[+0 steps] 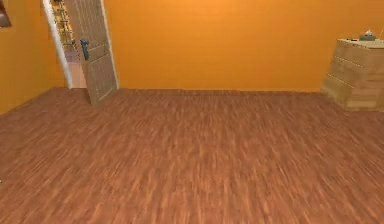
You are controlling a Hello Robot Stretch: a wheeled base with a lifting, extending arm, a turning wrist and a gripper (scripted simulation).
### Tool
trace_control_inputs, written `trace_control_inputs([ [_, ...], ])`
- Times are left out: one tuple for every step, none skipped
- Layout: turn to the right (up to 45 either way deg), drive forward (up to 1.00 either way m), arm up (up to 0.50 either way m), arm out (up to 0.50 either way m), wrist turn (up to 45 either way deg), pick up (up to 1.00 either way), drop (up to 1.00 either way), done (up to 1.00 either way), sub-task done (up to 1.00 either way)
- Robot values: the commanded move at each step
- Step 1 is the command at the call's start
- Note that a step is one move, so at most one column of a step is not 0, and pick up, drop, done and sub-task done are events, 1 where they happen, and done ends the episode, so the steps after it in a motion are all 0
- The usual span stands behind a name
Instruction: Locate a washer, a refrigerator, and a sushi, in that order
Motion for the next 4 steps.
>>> trace_control_inputs([
  [0.0, 0.3, 0.0, 0.0, 0.0, 0.0, 0.0, 0.0, 0.0],
  [-45.0, 0.0, 0.0, 0.0, 0.0, 0.0, 0.0, 0.0, 0.0],
  [-45.0, 0.0, 0.0, 0.0, 0.0, 0.0, 0.0, 0.0, 0.0],
  [-45.0, 0.0, 0.0, 0.0, 0.0, 0.0, 0.0, 0.0, 0.0],
])
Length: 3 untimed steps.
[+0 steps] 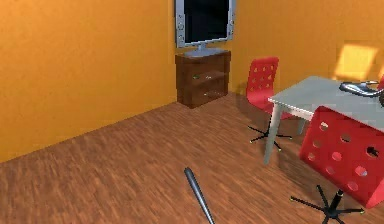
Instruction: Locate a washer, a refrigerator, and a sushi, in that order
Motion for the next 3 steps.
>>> trace_control_inputs([
  [0.0, 0.05, 0.0, 0.0, 0.0, 0.0, 0.0, 0.0, 0.0],
  [45.0, 0.0, 0.0, 0.0, 0.0, 0.0, 0.0, 0.0, 0.0],
  [45.0, 0.0, 0.0, 0.0, 0.0, 0.0, 0.0, 0.0, 0.0],
])
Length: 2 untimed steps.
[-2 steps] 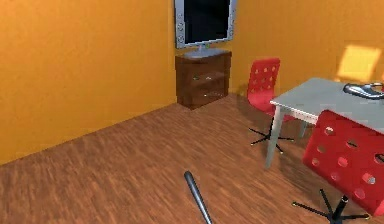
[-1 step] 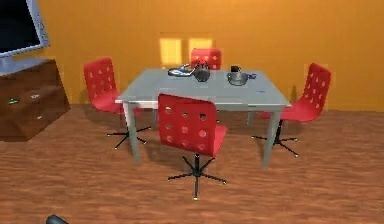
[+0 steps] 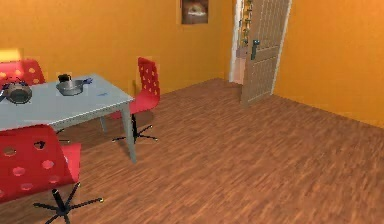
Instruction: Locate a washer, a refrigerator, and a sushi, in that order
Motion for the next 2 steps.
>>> trace_control_inputs([
  [6.0, 0.0, 0.0, 0.0, 0.0, 0.0, 0.0, 0.0, 0.0],
  [0.0, 1.0, 0.0, 0.0, 0.0, 0.0, 0.0, 0.0, 0.0],
])
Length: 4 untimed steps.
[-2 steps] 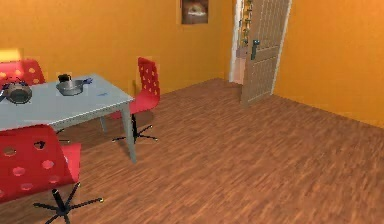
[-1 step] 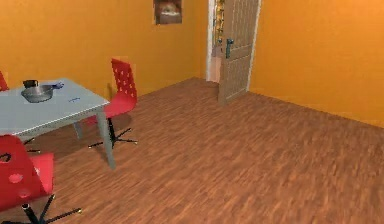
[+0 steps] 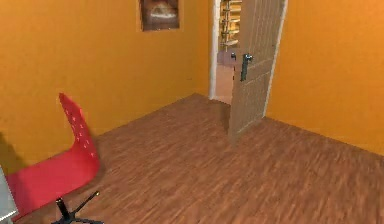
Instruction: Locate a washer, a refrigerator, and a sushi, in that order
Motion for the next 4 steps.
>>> trace_control_inputs([
  [0.0, 1.0, 0.0, 0.0, 0.0, 0.0, 0.0, 0.0, 0.0],
  [0.0, 1.0, 0.0, 0.0, 0.0, 0.0, 0.0, 0.0, 0.0],
  [6.0, 0.0, 0.0, 0.0, 0.0, 0.0, 0.0, 0.0, 0.0],
  [0.0, 0.1, 0.0, 0.0, 0.0, 0.0, 0.0, 0.0, 0.0],
])
